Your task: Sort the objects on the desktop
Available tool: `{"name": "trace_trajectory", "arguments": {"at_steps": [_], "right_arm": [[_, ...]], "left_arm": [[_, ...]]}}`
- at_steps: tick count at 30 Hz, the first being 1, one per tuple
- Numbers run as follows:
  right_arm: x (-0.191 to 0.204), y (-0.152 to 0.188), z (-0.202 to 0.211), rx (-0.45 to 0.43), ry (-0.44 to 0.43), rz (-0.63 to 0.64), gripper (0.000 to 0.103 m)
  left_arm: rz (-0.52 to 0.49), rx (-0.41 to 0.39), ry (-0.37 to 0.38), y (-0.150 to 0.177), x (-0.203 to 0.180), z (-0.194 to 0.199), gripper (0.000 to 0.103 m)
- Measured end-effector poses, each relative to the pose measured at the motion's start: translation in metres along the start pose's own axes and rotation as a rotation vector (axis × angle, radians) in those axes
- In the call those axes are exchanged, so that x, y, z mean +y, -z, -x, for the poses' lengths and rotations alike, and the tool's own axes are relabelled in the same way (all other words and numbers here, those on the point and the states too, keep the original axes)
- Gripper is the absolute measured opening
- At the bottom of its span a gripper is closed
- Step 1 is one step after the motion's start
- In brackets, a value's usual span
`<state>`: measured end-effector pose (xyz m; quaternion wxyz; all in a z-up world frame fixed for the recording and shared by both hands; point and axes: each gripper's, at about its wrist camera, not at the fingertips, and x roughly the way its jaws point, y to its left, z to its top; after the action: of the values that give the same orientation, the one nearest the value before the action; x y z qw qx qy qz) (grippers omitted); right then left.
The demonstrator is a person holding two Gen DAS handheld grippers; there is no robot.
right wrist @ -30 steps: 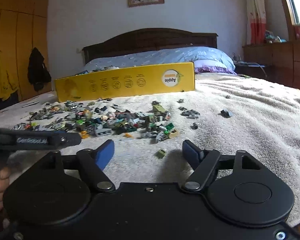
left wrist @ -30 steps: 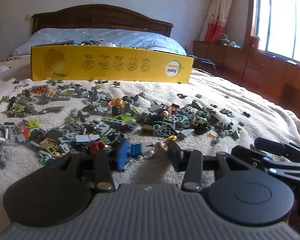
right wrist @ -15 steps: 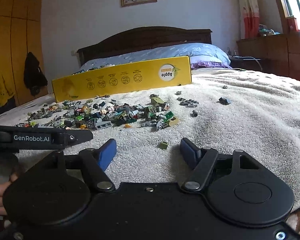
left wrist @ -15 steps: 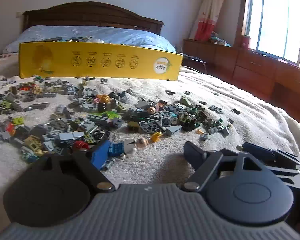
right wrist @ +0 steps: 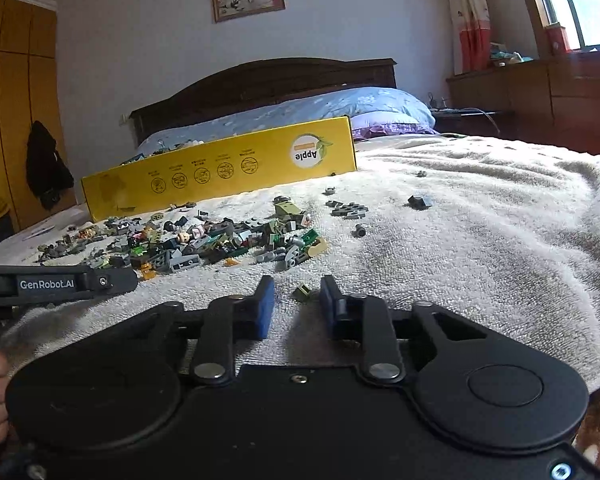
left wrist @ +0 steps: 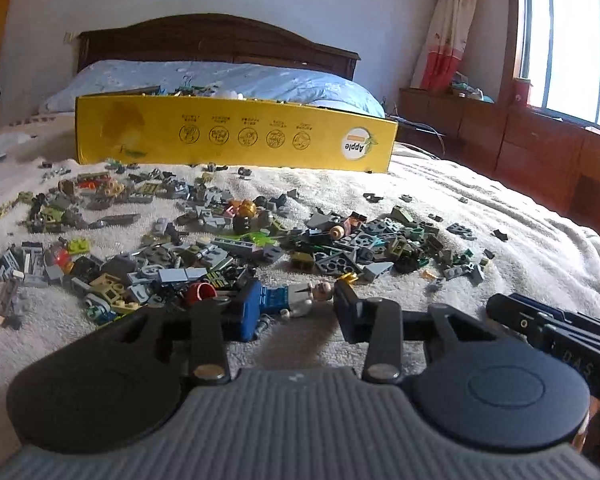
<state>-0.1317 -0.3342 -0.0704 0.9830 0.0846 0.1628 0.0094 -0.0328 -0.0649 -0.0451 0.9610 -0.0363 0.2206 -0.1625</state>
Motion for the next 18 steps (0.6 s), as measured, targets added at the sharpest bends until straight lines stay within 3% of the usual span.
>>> {"name": "trace_trajectory", "arguments": {"at_steps": [4, 18], "right_arm": [[0.002, -0.001, 0.002, -0.006, -0.001, 0.007, 0.012], [0.013, 0.0, 0.006, -0.016, 0.003, 0.073, 0.009]], "left_arm": [[-0.02, -0.022, -0.012, -0.002, -0.002, 0.004, 0.043], [-0.019, -0.043, -0.013, -0.006, 0.003, 0.014, 0.043]]}}
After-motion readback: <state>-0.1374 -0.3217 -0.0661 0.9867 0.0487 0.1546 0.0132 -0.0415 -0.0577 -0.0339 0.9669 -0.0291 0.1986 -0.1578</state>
